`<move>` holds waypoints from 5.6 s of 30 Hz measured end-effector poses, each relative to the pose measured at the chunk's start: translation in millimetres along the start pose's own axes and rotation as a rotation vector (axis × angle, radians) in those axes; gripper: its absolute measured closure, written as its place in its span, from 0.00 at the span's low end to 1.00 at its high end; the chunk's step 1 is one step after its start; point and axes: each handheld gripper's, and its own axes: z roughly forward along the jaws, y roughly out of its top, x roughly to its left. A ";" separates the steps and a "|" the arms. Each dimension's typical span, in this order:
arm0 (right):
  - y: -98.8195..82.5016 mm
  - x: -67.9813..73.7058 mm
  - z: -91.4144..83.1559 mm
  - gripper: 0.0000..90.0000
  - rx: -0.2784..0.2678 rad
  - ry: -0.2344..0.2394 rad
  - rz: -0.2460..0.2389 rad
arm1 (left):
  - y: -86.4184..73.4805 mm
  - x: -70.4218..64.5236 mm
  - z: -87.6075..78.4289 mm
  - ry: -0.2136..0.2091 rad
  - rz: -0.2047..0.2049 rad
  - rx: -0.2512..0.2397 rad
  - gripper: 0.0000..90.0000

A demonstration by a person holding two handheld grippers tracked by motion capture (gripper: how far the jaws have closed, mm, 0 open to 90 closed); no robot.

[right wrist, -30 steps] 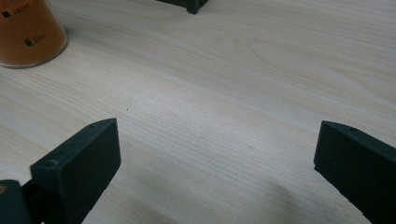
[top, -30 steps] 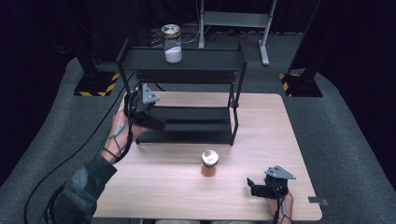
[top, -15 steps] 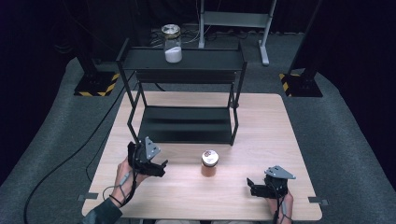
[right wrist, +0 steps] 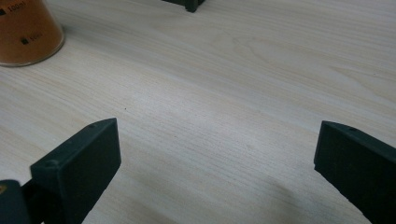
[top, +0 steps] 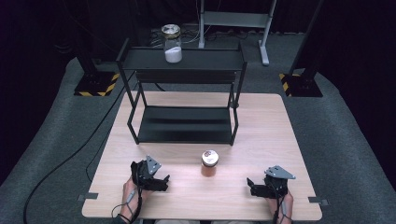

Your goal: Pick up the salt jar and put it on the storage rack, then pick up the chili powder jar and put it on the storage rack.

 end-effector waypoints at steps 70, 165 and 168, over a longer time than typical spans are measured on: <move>59.4 39.8 6.9 0.00 0.067 0.032 -0.073 | -8.5 21.2 9.3 -0.090 -0.103 0.007 0.00; 148.5 68.3 77.4 0.34 0.187 0.298 -0.253 | -8.5 21.6 9.3 -0.094 -0.102 0.007 0.00; 154.1 65.3 74.4 0.34 0.195 0.294 -0.257 | -8.8 21.2 9.4 -0.093 -0.104 0.005 0.00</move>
